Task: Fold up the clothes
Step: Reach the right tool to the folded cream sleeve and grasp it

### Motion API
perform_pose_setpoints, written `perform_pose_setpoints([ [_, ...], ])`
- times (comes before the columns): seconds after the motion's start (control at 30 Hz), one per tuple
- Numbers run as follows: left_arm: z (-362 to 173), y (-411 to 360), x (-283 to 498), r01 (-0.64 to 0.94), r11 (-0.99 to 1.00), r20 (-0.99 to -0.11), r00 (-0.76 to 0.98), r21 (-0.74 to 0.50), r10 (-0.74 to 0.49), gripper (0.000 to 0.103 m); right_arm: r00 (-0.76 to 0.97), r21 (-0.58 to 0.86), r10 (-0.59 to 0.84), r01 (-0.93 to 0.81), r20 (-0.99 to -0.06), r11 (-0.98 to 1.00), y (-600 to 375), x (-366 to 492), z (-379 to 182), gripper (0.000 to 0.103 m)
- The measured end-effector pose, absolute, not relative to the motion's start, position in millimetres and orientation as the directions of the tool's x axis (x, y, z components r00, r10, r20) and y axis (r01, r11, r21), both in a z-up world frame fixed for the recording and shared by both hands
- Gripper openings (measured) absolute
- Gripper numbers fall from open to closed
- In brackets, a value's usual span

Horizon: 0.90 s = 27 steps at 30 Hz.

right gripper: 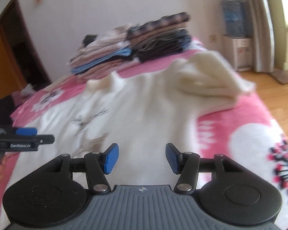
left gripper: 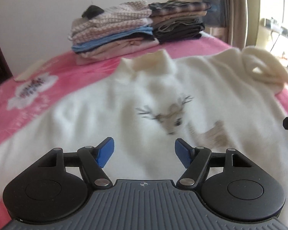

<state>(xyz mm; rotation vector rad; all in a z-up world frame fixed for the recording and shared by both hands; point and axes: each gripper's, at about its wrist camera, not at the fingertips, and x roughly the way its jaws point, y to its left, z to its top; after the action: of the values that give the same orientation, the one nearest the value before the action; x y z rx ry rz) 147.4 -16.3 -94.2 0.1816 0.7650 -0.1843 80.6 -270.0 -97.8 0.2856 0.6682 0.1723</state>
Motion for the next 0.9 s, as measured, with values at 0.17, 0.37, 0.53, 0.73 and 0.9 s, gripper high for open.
perform_pose_setpoints([
  [0.17, -111, -46, 163, 0.215, 0.976, -0.702, 0.7, 0.035, -0.128, 0.07, 0.814, 0.261, 0.108, 0.055, -0.571, 0.964, -314, 97, -79, 0.057],
  [0.37, -120, -70, 173, 0.214, 0.977, -0.683, 0.716, 0.022, -0.141, 0.07, 0.822, 0.104, 0.0, 0.071, -0.57, 0.992, -337, 142, -61, 0.057],
  [0.53, -127, -86, 181, 0.212, 0.977, -0.668, 0.73, 0.018, -0.146, 0.071, 0.811, 0.361, 0.026, 0.231, -0.584, 0.904, -379, 157, -71, 0.057],
  [0.73, -128, -92, 182, 0.228, 0.971, -0.658, 0.743, 0.071, -0.127, 0.071, 0.795, 0.193, -0.038, 0.193, -0.606, 0.962, -362, 158, -90, 0.053],
  [0.9, -124, -94, 180, 0.217, 0.972, -0.637, 0.763, 0.089, -0.111, 0.071, 0.808, 0.05, -0.171, 0.24, -0.564, 0.969, -366, 175, -86, 0.005],
])
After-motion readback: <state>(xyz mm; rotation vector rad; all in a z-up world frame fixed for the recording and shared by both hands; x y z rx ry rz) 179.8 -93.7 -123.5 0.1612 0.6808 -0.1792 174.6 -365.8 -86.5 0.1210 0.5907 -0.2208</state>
